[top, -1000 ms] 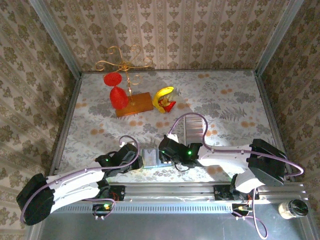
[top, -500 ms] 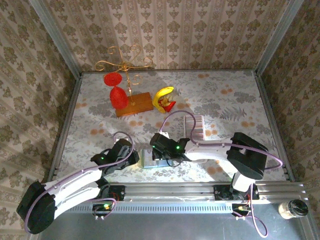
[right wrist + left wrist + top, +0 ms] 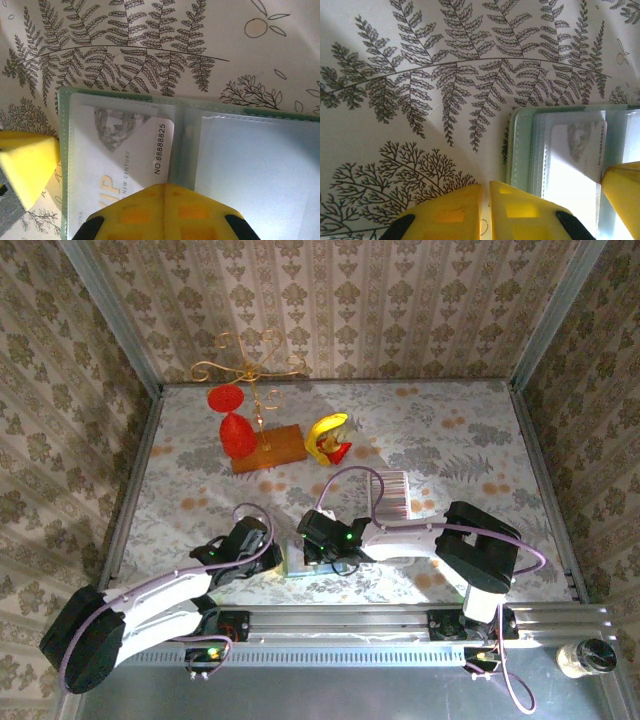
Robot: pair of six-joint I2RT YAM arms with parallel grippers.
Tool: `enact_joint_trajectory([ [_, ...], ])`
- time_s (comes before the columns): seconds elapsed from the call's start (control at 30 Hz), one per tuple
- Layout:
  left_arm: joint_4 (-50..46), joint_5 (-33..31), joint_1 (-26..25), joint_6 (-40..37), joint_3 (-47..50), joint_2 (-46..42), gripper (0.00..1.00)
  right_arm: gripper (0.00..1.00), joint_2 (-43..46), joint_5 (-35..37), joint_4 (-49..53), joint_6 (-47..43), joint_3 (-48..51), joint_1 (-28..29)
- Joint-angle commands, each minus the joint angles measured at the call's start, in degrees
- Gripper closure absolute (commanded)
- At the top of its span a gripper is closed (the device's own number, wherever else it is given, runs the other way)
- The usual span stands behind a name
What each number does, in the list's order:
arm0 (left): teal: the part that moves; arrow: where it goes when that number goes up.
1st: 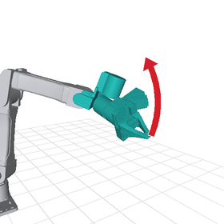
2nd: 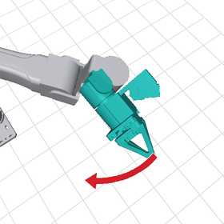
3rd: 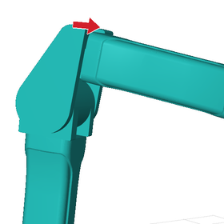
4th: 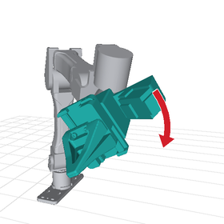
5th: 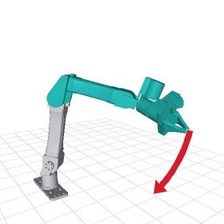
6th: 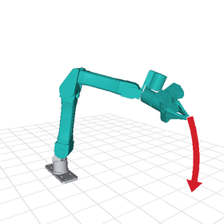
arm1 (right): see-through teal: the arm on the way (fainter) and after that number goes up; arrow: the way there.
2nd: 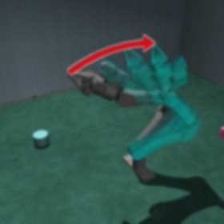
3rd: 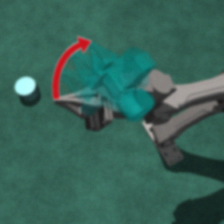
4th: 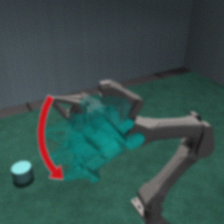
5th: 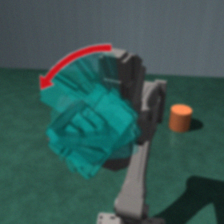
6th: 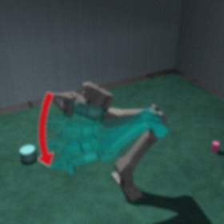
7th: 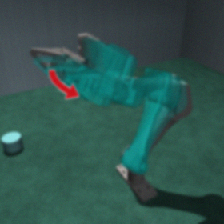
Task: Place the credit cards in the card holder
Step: Insert the credit card into the card slot, then flip over the card slot in the card holder.
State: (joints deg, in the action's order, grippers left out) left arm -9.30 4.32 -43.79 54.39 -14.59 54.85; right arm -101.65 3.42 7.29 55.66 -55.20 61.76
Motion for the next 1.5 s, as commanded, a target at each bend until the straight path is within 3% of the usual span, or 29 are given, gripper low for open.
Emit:
enact_joint_trajectory([
  [0.0,3.3,1.7,-0.7,-0.1,1.0,1.5,0.88,1.0,-1.3,-1.3,-0.4,0.7,-1.7,0.4],
  [0.2,2.6,0.7,-2.0,-0.4,0.6,3.1,0.89,1.0,-1.1,-3.2,-3.7,2.2,-1.2,0.4],
  [0.37,1.9,-0.3,-2.0,-0.4,1.6,1.5,0.88,0.95,5.1,1.4,-0.5,2.7,0.8,1.4],
  [0.53,1.8,-0.3,-2.4,-0.3,1.7,1.0,0.88,0.78,11.8,8.6,8.7,5.5,3.7,4.1],
  [0.63,1.7,-0.5,-2.8,0.0,1.5,1.1,0.88,0.69,13.8,9.7,8.6,8.3,7.3,4.9],
  [0.73,1.7,-0.8,-3.5,0.2,1.6,1.0,0.88,0.64,13.1,9.5,8.0,9.0,8.7,5.0],
  [1.2,1.9,-1.5,-4.6,0.8,2.5,1.1,0.88,0.58,6.7,9.5,10.2,9.1,5.9,5.5],
  [1.47,2.2,-1.8,-5.0,0.8,2.6,1.3,0.89,0.53,5.2,7.1,4.0,9.8,5.2,5.5],
])
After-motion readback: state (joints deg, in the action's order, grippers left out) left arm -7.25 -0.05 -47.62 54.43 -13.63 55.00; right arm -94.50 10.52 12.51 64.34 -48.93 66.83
